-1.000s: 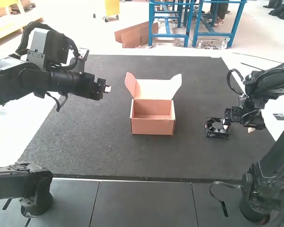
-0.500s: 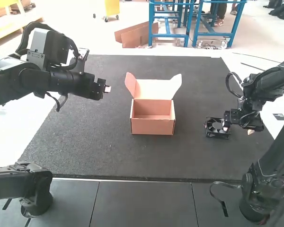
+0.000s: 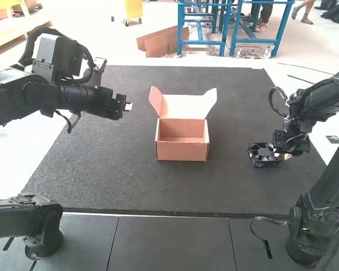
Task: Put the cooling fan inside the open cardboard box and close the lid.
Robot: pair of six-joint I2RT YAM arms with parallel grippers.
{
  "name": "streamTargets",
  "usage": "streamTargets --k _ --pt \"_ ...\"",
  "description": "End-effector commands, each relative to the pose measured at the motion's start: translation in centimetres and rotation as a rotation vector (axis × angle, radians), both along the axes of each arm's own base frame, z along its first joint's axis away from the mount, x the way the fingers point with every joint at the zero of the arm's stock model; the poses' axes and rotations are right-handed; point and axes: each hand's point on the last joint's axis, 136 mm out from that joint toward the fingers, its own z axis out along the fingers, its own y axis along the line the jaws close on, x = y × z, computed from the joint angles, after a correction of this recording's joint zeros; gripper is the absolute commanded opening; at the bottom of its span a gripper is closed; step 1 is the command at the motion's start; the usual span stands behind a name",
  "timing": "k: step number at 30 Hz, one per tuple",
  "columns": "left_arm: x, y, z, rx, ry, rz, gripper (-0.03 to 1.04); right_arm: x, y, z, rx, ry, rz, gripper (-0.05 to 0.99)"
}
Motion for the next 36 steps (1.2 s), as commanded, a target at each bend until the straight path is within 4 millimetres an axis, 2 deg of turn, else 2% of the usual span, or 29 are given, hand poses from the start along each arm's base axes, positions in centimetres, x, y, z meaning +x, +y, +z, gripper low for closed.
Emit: streamTargets --k 1,2,3,9,12,15,23,27,36 --pt "-0.2 0.1 1.2 0.001 -0.045 -0.006 0.97 -0.3 0.0 -0.7 0.018 0.007 -0.016 0.10" --pt "-0.3 0.1 1.3 0.000 -0.046 -0.006 0.97 -0.4 0.2 -0.8 0.029 0.007 -0.013 0.01" --pt "-0.3 0.2 1.3 -0.001 -0.047 -0.006 0.97 -0.4 0.4 -0.8 0.040 0.007 -0.010 -0.02" --pt "-0.4 0.2 1.1 0.003 -0.040 -0.006 0.97 -0.5 1.3 -0.8 0.103 0.001 -0.031 -0.02" --pt "-0.5 0.3 1.0 0.005 -0.035 -0.006 0.97 -0.1 1.7 0.1 0.129 -0.018 -0.029 -0.02" --pt "-0.6 0.3 0.8 0.010 -0.027 -0.007 0.97 0.4 2.0 2.2 0.146 -0.064 -0.034 -0.02" --pt "-1.1 0.4 0.6 0.021 -0.013 -0.017 0.97 1.5 2.3 9.5 0.185 -0.239 -0.134 -0.02" --pt "-1.6 0.5 0.8 0.021 -0.018 -0.020 0.97 0.6 2.7 13.1 0.203 -0.297 -0.148 -0.02" --pt "-3.0 1.1 0.6 0.038 -0.030 -0.036 0.97 -3.2 5.1 18.6 0.322 -0.325 -0.166 -0.02"
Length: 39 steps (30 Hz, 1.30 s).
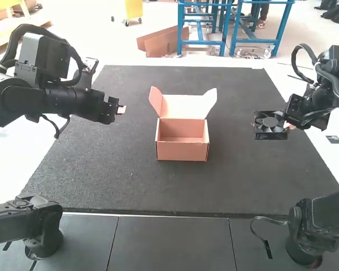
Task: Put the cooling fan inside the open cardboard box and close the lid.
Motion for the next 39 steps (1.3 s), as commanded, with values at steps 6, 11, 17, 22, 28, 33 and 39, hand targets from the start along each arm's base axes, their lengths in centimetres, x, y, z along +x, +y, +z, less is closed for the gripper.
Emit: streamTargets --k 6,11,17,22,28,33,39 --pt "-1.5 0.4 -0.7 0.021 -0.023 -0.025 0.97 -1.8 2.8 6.5 0.138 -0.115 0.008 -0.02" --pt "-2.1 0.8 -1.3 0.025 -0.016 -0.026 0.97 -2.9 4.1 8.0 0.156 -0.111 0.045 -0.02" --pt "-2.5 0.8 -1.5 0.025 -0.013 -0.029 0.97 -3.5 6.5 9.1 0.209 -0.101 0.096 -0.02" --pt "-2.5 0.7 -1.3 0.018 -0.018 -0.037 0.97 -4.0 9.1 8.9 0.246 -0.071 0.149 -0.02" --pt "-2.5 0.6 -1.1 0.013 -0.024 -0.039 0.97 -4.5 13.2 9.1 0.308 -0.037 0.215 -0.02" --pt "-2.3 0.5 -0.7 0.007 -0.038 -0.039 0.97 -4.9 16.3 9.0 0.346 -0.008 0.272 -0.02" --pt "-2.1 0.4 -0.2 -0.002 -0.056 -0.040 0.97 -4.0 17.7 8.5 0.347 0.000 0.298 -0.01"
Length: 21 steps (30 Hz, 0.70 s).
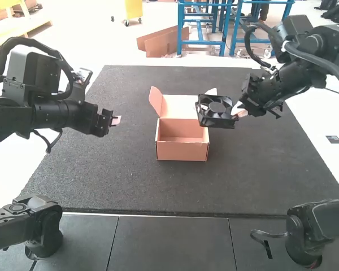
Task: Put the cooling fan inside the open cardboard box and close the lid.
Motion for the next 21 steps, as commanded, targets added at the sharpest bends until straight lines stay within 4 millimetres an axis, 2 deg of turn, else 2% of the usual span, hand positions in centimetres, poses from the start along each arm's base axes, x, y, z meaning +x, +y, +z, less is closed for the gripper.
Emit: streamTargets --k 1,7,21 --pt "-0.1 -0.4 1.3 -0.016 -0.041 -0.024 0.97 0.9 1.2 2.0 0.045 -0.034 0.003 -0.01" --pt "-0.1 -0.4 1.5 -0.018 -0.044 -0.023 0.97 1.9 2.5 1.6 0.039 -0.035 0.031 -0.01" --pt "-0.3 -0.3 1.4 -0.014 -0.034 -0.021 0.97 4.1 7.5 0.8 0.009 -0.082 0.106 -0.01"
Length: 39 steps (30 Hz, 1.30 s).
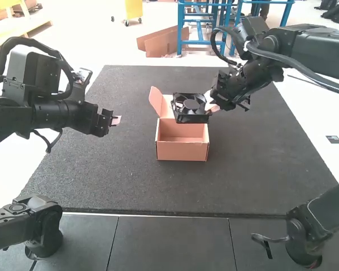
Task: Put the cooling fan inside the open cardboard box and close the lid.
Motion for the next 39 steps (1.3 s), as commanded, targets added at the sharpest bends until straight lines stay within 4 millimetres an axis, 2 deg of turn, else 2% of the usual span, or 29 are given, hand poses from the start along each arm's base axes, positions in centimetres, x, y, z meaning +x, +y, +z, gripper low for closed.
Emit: streamTargets --k 1,11,21,31,39 --pt "-0.2 -0.3 1.5 -0.016 -0.038 -0.021 0.97 1.0 1.1 1.9 0.026 -0.055 -0.017 -0.01" --pt "-0.2 -0.4 1.6 -0.018 -0.040 -0.022 0.97 4.6 2.2 0.9 0.052 -0.080 -0.122 -0.01" --pt "-0.1 -0.4 1.9 -0.023 -0.050 -0.022 0.97 7.3 3.0 -1.6 0.006 -0.104 -0.160 -0.01" --pt "0.1 -0.4 2.0 -0.026 -0.059 -0.018 0.97 8.4 3.5 -6.2 -0.058 -0.046 -0.152 -0.01" --pt "0.3 -0.5 2.2 -0.030 -0.067 -0.018 0.97 8.3 3.3 -8.6 -0.097 -0.016 -0.142 -0.01"
